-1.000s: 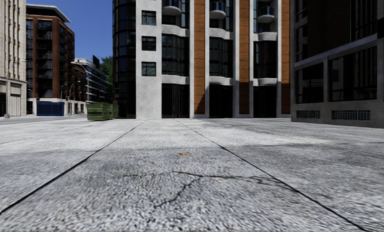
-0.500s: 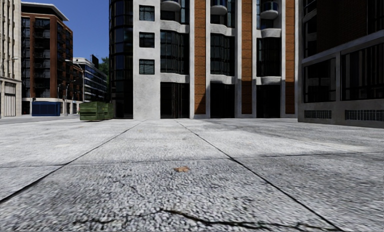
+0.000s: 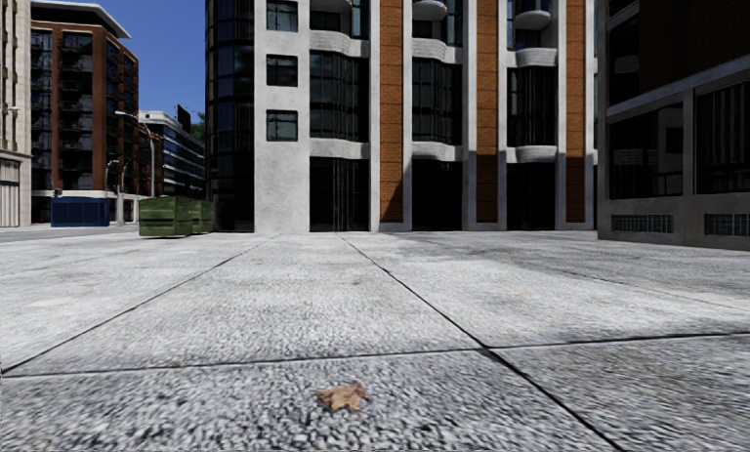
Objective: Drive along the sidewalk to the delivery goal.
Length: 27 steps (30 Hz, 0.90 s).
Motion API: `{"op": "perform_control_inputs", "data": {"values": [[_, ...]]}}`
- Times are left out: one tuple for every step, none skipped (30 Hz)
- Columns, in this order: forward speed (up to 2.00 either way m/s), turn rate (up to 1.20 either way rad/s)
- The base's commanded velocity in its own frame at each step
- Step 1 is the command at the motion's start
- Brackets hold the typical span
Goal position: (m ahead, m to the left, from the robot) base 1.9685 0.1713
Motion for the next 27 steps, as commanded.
{"op": "perform_control_inputs", "data": {"values": [[2.00, 0.00], [2.00, 0.00], [2.00, 0.00], [2.00, 0.00], [2.00, 0.00], [2.00, 0.00], [2.00, 0.00], [2.00, 0.00], [2.00, 0.00], [2.00, 0.00], [2.00, 0.00], [2.00, 0.00], [2.00, 0.00], [1.92, 0.00], [1.69, 0.00], [1.69, 0.00], [1.60, 0.00], [1.49, 0.00], [1.41, 0.00], [1.36, 0.00], [1.35, 0.00], [1.35, 0.00], [1.35, 0.00], [1.33, 0.00], [1.29, 0.00], [1.26, 0.00], [1.26, 0.00]]}}
